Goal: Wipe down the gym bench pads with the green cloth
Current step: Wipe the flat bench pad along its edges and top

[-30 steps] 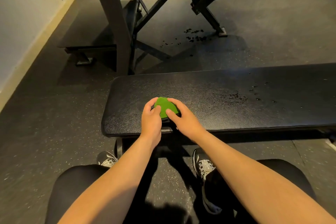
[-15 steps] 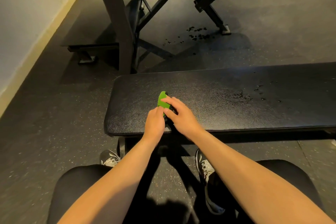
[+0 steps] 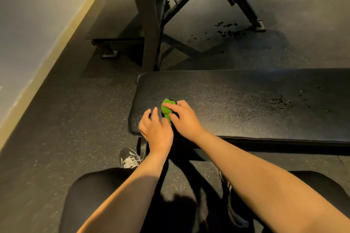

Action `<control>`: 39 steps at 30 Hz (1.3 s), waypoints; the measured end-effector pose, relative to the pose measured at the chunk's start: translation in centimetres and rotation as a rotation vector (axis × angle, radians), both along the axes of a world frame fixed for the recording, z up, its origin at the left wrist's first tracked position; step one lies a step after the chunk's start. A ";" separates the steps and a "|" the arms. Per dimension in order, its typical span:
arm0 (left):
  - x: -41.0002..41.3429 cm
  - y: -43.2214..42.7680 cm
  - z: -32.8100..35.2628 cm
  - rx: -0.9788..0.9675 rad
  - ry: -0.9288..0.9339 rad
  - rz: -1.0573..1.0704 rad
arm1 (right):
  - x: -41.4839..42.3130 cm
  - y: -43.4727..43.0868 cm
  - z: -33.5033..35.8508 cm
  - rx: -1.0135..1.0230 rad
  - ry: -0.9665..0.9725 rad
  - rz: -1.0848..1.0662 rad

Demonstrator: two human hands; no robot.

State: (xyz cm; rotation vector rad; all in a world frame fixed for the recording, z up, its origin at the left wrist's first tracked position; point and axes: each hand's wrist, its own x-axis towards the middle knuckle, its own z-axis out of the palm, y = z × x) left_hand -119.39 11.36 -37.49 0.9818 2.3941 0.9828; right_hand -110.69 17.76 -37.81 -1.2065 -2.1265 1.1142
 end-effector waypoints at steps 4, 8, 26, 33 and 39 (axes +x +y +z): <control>-1.5 -0.2 -1.5 -0.089 0.014 -0.035 | -1.7 -0.4 -0.9 0.243 -0.338 0.174; -0.9 -0.2 -1.7 -0.220 0.279 -0.188 | -0.7 0.3 -0.8 0.316 -0.401 0.142; 1.5 0.4 -2.2 -0.296 0.421 -0.289 | 3.8 5.9 0.2 0.268 -0.430 -0.094; 4.0 1.4 -1.8 -0.205 0.467 -0.489 | 6.0 5.5 -0.1 0.287 -0.597 -0.090; 8.2 1.4 -2.6 -0.168 0.556 -0.706 | 15.0 6.8 -0.1 0.198 -0.665 -0.375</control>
